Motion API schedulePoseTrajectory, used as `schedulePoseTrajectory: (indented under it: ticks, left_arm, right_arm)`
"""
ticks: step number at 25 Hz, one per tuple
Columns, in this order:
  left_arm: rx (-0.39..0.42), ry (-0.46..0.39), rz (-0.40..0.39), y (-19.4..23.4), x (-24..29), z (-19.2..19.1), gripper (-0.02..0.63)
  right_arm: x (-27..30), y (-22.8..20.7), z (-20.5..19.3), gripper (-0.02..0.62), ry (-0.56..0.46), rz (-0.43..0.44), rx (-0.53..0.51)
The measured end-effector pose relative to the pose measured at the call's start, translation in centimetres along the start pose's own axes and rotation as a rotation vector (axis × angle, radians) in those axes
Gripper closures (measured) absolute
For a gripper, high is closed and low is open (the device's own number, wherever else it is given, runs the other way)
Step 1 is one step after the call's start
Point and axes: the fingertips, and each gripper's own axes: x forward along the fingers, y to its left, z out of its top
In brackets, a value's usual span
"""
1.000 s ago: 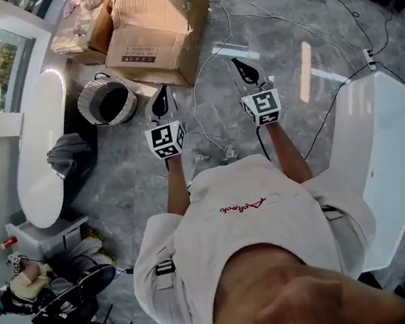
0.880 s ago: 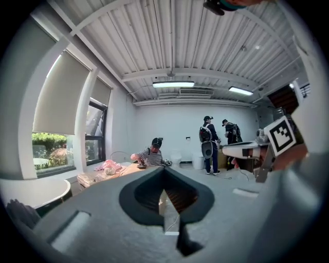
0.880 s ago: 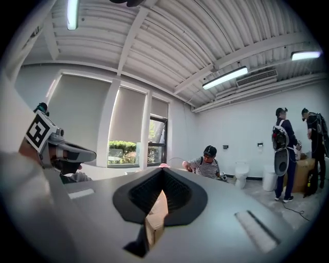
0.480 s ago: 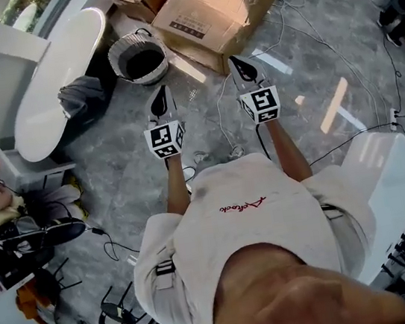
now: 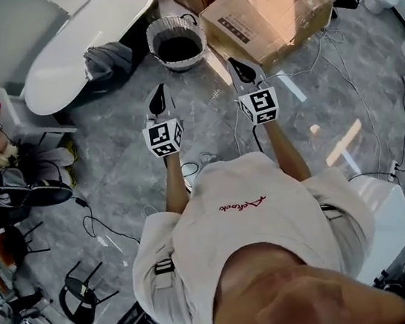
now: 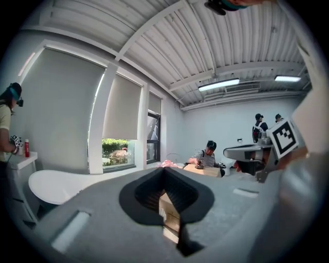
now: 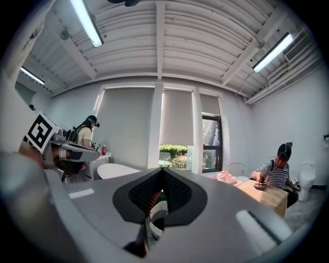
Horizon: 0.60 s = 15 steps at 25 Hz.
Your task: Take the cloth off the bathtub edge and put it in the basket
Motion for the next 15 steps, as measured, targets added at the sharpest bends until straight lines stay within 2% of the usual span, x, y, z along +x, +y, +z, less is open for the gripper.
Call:
schedulePoseTrajectory:
  ticks: [8,15]
  left_arm:
    - [-0.029,-0.017,0.187,9.8,-3.9,-0.6,0.606]
    - [-0.053,-0.018,0.303,18.1,-8.2,-1.3,0.606]
  right_arm:
    - [7.9,7.8,0.9,0.589,-0.013,0.171,-0.022]
    - [13.5,15.4,2.1,0.589,-0.024,0.274,-0.04]
